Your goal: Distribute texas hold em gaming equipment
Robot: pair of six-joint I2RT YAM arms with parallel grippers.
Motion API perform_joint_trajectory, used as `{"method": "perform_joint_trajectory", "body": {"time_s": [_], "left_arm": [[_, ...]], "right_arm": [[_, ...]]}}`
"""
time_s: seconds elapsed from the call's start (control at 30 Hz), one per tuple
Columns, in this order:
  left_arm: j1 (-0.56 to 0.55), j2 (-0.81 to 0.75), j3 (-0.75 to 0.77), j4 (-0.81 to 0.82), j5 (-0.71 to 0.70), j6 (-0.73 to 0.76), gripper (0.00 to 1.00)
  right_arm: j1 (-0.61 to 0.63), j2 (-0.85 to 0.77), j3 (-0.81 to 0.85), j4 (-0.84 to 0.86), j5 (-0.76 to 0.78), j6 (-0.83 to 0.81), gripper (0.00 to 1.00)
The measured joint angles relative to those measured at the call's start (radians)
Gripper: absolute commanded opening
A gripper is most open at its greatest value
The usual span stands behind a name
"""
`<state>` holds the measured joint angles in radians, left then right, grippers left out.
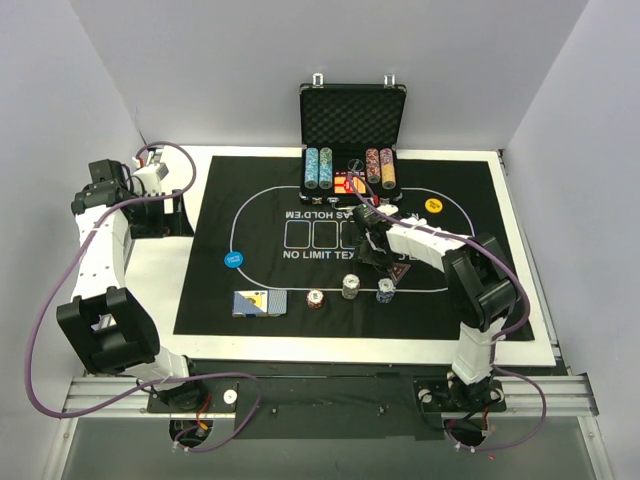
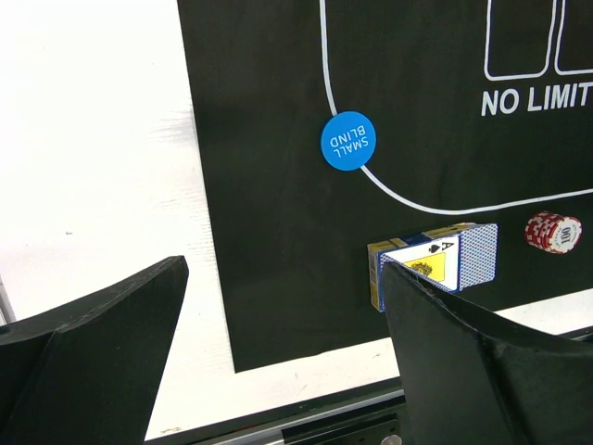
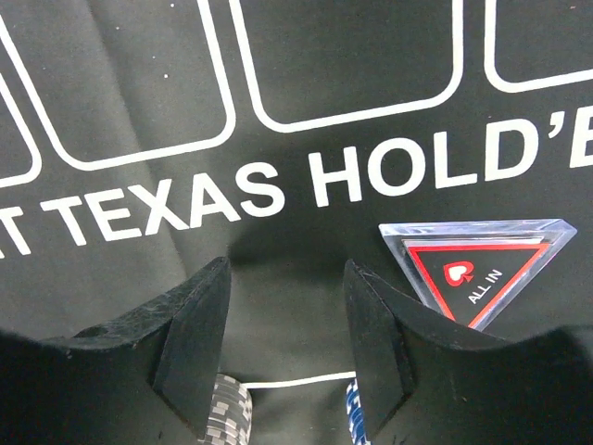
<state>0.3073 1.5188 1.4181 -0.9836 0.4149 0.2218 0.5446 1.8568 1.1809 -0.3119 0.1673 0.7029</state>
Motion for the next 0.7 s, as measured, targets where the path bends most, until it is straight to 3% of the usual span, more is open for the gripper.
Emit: {"method": "perform_joint_trajectory", "body": {"time_s": [0.27,0.7], "left_arm": [[0.0,0.0,0.005,-0.001,-0.007,0.0,0.97],[0.0,0.0,0.005,-0.001,-0.013,0.0,0.97]], "right_arm": [[-0.037,-0.018,-0.051,0.039,0.012,0.054,0.47],[-0.24,-0.187,-0.27,0.077,0.092,0.112,0.44]]}}
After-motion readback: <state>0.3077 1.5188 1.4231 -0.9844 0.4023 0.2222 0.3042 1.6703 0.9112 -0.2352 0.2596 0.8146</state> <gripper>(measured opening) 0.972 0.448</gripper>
